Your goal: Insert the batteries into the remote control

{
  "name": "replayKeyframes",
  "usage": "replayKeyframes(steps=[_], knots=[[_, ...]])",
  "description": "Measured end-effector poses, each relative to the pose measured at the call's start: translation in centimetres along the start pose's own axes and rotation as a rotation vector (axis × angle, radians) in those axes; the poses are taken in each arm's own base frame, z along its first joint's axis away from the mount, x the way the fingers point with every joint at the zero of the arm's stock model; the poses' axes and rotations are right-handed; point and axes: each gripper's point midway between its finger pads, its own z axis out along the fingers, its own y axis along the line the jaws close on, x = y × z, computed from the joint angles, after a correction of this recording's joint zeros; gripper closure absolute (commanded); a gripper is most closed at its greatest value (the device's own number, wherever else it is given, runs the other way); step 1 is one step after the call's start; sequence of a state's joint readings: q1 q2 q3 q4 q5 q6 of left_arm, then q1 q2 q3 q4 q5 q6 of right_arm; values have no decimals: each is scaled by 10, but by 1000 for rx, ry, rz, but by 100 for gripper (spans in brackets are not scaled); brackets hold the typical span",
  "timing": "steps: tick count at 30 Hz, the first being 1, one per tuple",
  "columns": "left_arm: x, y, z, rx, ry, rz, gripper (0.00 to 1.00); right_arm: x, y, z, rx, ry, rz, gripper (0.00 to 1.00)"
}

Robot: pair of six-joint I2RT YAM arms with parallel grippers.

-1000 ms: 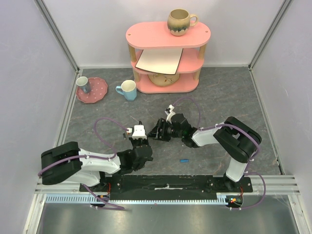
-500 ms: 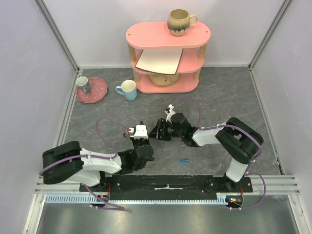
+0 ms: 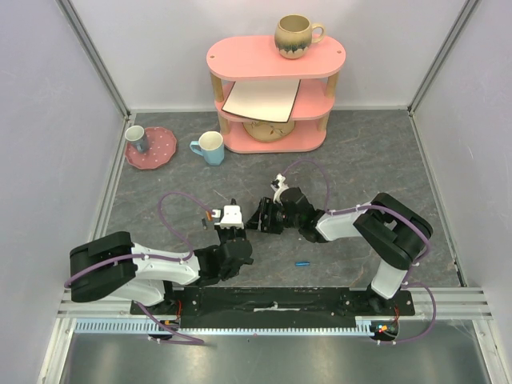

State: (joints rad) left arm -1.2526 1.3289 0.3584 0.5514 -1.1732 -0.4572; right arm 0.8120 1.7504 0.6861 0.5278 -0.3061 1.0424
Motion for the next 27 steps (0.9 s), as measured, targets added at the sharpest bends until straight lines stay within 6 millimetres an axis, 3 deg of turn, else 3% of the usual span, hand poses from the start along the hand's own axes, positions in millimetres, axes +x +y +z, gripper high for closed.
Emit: replayKeyframes(steps=[3, 7, 12, 14, 18, 21, 23, 27], knots=[[0, -2, 0, 9, 3, -3, 98, 15, -15, -3, 47, 40, 6, 36], [0, -3, -1, 11, 5, -22, 98, 17, -15, -7, 39, 36, 0, 36], [2, 2, -6, 25, 10, -150, 98, 21, -22, -33, 45, -8, 10, 36], [4, 10, -9, 26, -3, -250, 98, 16, -17, -40, 31, -34, 2, 44], [8, 20, -12, 19, -25, -419, 98, -4, 12, -46, -66, -109, -32, 66], [13, 25, -13, 18, -35, -526, 98, -12, 26, -47, -125, -136, -39, 75], [15, 27, -13, 15, -41, -576, 98, -14, 34, -43, -157, -135, -40, 79], [18, 30, -13, 6, -48, -642, 98, -14, 44, -31, -186, -111, -51, 100]])
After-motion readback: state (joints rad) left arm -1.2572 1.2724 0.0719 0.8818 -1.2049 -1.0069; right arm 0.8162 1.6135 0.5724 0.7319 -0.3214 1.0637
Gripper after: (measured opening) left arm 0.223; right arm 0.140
